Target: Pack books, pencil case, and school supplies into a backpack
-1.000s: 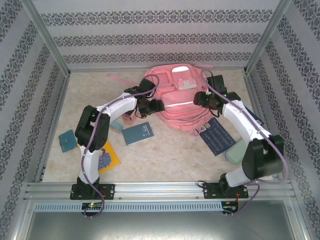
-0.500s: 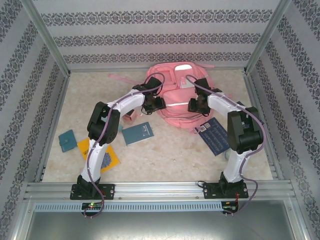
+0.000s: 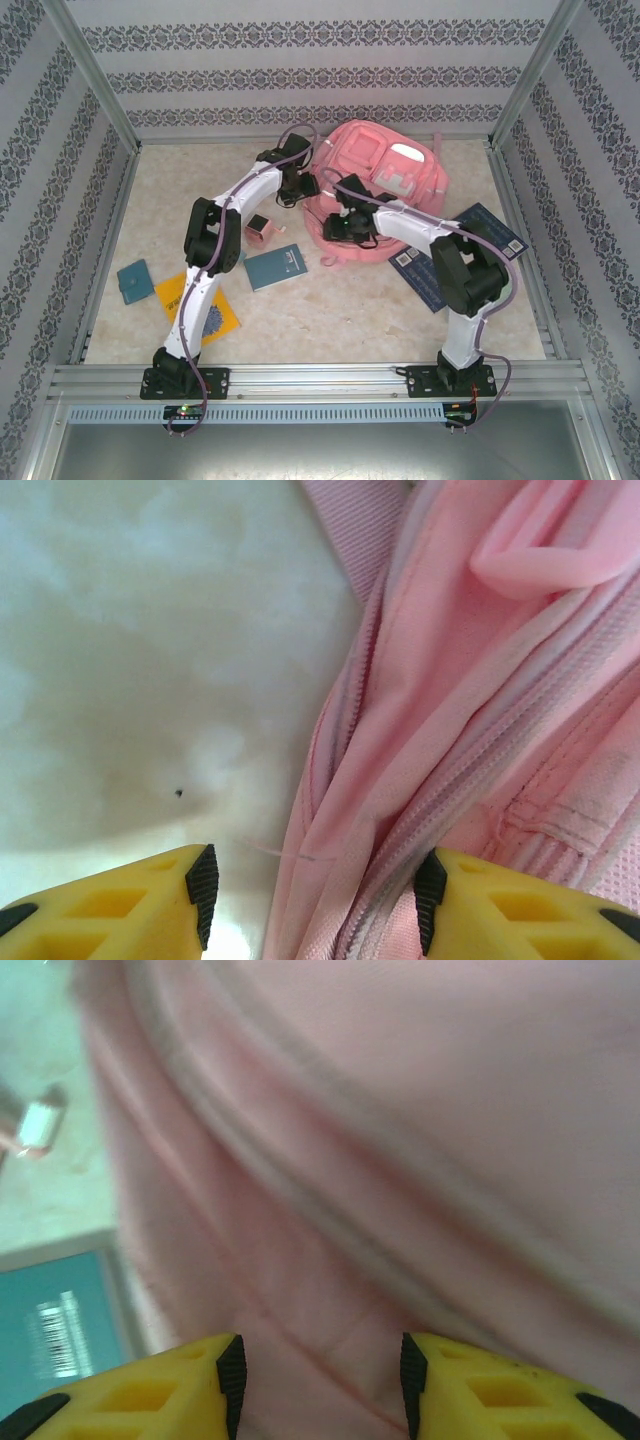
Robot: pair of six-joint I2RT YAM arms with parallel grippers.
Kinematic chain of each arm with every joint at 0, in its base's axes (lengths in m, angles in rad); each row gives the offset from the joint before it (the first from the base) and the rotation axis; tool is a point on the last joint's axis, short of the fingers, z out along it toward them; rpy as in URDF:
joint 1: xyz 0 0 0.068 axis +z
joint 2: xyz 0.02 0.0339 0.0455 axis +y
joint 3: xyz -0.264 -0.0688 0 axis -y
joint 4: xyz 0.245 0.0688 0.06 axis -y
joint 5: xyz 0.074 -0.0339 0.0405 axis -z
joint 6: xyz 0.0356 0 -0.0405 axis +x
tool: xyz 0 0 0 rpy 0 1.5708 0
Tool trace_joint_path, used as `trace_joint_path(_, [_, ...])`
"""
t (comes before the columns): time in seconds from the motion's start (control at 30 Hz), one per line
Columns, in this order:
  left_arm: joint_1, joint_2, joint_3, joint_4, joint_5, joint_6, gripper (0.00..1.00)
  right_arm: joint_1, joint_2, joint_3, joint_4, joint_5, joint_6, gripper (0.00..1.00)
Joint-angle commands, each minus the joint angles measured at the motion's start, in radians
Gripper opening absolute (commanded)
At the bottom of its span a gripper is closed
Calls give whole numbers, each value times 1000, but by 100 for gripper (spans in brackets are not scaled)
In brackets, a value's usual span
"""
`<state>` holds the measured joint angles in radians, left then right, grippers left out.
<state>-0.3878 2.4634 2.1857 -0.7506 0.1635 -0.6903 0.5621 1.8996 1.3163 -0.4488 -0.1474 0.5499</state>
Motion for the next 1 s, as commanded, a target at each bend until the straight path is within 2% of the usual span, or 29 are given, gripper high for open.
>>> trace_joint_path(0.0, [18,63,71,-25,-5,27,57,36,68,66,-47,-85,31,47])
trace_joint_path(0.1, [32,75,119,-42,-1,39,61,27,113,126,-57,-68,18,48])
trace_joint_path(0.17, [37,60,140,-62,-2,49,67,7,140,163,-61,-72,16,48])
trace_joint_path(0.33, [35,-49,95,-65,-6,69,76,-45,194,234,-65,-81,24,48])
trace_joint_path(0.67, [31,-459,-285,80,-31,67,78,-80,331,459,-117,-92,-2,50])
trace_joint_path(0.83, [17,-633,-515,172,-9,30,84,-84,228,444,-129,-38,-24,55])
trace_joint_path(0.9, [5,-688,-595,200,-11,12,92,-89,149,390,-133,6,-42,58])
trace_joint_path(0.97, [-13,-745,-686,244,-9,-9,92,-106,50,308,-127,49,-55,61])
